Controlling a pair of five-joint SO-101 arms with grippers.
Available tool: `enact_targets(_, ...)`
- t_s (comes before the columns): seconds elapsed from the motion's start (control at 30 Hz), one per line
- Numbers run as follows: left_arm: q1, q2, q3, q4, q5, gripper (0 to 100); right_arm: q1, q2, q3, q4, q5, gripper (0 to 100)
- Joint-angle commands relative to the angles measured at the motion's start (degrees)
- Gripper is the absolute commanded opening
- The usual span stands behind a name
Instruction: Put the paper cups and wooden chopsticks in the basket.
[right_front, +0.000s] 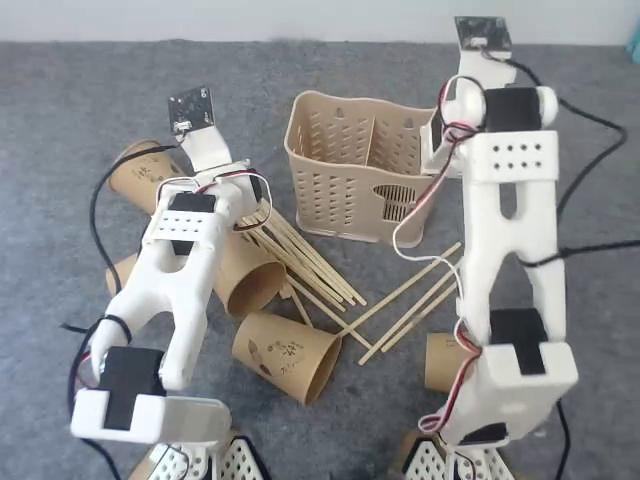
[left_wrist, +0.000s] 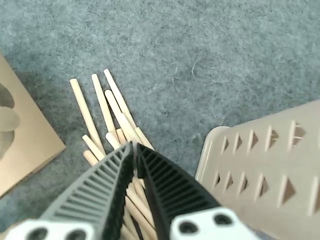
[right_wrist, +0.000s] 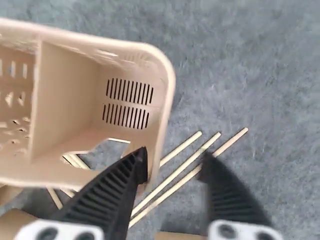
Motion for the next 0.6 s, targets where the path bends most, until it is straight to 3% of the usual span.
enact_targets(0.0,-0.09,-2.90,-0.22,-1.41,-0.44,1,0.40,-7.43,-1.49,2.24,-0.62,25.1)
enact_targets(0.17,0.00,-2.90,-0.22,-1.41,-0.44,1,1.80,-16.48,0.97,2.51,-0.53,21.0)
enact_targets(0.33,0.00,-3.08,-0.31,-1.41,-0.44,1,5.14,-30.29,14.33,2.42,-0.09,14.0)
enact_targets(0.57,-0.62,-3.60,-3.03,5.19,-0.53,1,9.98,-44.62,32.62,2.33,8.70,8.4)
